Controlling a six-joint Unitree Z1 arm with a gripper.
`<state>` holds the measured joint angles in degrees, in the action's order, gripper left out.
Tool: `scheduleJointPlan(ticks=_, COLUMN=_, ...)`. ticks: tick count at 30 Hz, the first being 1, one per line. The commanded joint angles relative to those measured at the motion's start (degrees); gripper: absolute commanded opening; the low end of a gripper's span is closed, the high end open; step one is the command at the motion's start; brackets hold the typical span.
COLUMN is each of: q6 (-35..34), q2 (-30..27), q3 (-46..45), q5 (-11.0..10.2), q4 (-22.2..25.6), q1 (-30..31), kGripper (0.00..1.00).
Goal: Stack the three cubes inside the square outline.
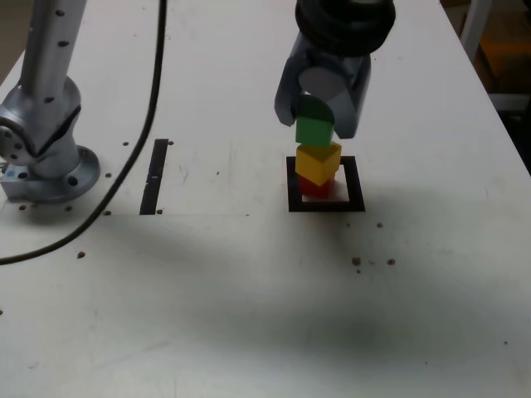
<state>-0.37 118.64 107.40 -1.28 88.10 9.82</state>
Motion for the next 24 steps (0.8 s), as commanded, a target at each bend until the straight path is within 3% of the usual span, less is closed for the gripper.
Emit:
scheduleJointPlan(ticks=1, q6=-0.1, q2=0.2, q3=-0.1, q5=0.0, q4=-0.3, q1=0.1, kGripper=0.20)
scheduleJointPlan(ticks=24, q6=0.6, q2=1.4, q3=-2.0, q5=-2.6, q4=-3.6, q1=0.0, kGripper=0.22)
